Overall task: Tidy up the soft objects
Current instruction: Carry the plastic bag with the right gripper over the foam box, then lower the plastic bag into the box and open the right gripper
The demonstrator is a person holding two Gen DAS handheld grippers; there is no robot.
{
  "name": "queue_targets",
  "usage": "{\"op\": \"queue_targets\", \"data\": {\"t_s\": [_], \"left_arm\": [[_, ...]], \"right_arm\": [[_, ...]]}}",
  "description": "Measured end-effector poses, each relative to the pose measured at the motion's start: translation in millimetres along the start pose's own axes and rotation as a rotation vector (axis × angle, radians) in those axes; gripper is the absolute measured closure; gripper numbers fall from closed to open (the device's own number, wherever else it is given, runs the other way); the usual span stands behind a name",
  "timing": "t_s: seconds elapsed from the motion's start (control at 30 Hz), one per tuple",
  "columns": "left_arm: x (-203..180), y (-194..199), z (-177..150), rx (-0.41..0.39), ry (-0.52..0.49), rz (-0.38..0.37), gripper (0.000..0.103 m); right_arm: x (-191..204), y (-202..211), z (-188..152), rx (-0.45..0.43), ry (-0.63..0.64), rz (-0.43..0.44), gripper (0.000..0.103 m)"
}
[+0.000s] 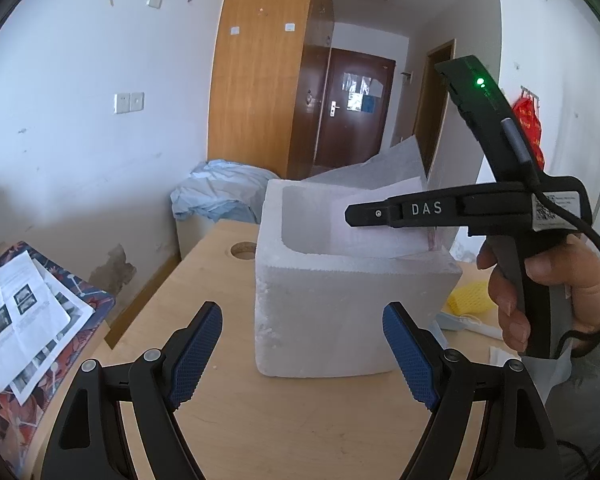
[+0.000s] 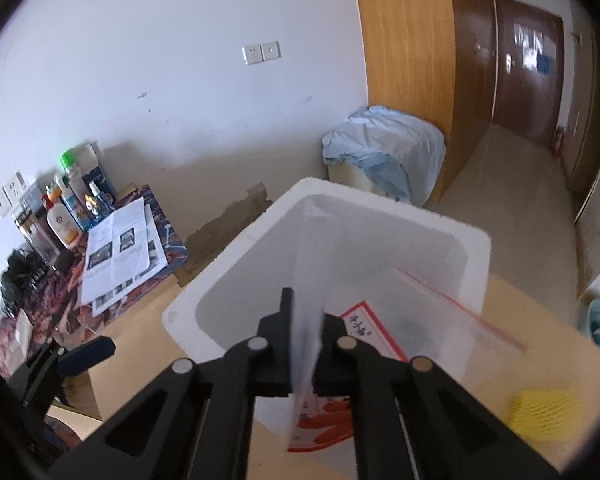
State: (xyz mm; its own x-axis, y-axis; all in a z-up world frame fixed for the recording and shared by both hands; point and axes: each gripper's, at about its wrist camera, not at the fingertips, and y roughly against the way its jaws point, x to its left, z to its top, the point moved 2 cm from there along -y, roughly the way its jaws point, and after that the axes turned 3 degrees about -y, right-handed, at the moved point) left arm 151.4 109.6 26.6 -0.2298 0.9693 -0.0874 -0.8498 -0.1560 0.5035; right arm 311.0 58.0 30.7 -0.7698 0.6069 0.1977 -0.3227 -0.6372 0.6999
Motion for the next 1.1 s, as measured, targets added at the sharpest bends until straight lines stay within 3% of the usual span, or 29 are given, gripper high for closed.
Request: {"op": "queue_targets", "data": {"t_s": [0.13,0.5,0.73,0.9,1.0,1.1], "left_arm": [[-0.9,0.3,0.5,-0.003,0.001,0.004,0.02],[0.2,1.0,-0.7,-0.002,0.001,0.0,0.02],[4.0,0.3,-1.3,-0.005,0.006,-0.006,0.02],[4.9,-0.2,-2.3,-0.002,0.007,-0.007,0.02],[4.6,0.0,-2.2,-0.002,0.006,-0.007,0.02],[4.6,-0.6,-2.9,-0.001,0.004,-0.01,0.02]], "right_arm": [[0.6,5.0,6.6,-0.034,-0.012,0.005,0.096],[-5.7,-28.0,-0.5,0.08,-0.007,-0.047,0.096],[1.2,-14.4,-1.5,0.051,0.038,-0.054,0.093],[7.2,5.2,0.8,-0.015,0.074,-0.059,0.062],[8.1,17.9,3.9,-0.062,0.076,-0.066,0.05],[7.3,24.7,2.8,-0.076,0.073,-0.068,0.049]]}}
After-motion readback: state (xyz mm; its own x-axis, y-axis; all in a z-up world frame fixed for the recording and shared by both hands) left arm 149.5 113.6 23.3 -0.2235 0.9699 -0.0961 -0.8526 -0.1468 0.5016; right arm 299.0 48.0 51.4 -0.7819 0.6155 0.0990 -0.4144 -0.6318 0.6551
